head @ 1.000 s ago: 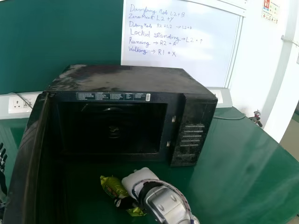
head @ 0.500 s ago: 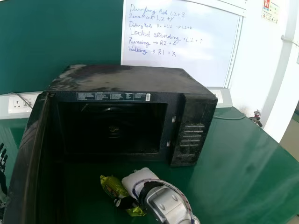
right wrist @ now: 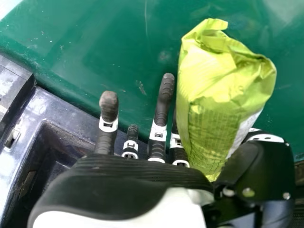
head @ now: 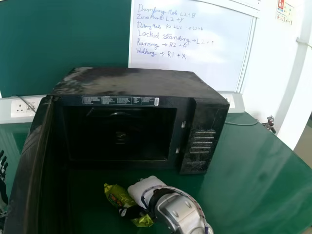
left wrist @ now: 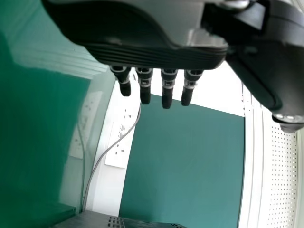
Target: Put biscuit inside oven
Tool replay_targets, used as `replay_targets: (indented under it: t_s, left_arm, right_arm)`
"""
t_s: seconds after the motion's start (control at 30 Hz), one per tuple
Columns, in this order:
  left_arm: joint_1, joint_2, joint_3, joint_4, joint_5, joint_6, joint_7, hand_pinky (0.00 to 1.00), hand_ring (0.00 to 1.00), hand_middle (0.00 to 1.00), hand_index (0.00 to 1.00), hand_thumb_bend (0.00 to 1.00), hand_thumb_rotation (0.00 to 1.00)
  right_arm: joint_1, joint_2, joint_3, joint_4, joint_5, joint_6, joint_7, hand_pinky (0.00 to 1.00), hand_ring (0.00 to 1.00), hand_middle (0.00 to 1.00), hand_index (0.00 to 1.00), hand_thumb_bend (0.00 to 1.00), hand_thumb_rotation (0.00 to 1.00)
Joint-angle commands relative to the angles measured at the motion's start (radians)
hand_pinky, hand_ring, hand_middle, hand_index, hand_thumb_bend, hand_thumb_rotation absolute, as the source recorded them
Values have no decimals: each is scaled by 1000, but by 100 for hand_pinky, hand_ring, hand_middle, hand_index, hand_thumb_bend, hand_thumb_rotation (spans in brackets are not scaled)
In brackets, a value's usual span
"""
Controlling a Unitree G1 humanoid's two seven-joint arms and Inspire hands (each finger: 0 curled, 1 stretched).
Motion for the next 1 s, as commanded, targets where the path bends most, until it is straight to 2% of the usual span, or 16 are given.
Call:
replay_targets:
  t_s: [0.0, 0.57, 0.97]
  left_arm:
    - [-10, -1, -1, 4, 3, -9, -4, 85, 90, 91, 96, 100, 77]
    - [-8, -7, 0, 9, -2, -22, -8, 84, 90, 92, 96, 100, 77]
    - [-5, -3, 2, 13, 3, -23, -8, 84, 89, 91, 96, 100, 77]
  right_arm:
    - [-21, -9, -16, -16, 18, -4, 1, 9, 16, 47, 71, 56, 0]
    - [-117, -49, -86, -30, 110, -23, -44, 5, 12, 47, 72, 56, 0]
    - [-198, -56, -92, 16, 125, -13, -59, 6, 13, 47, 70, 57, 0]
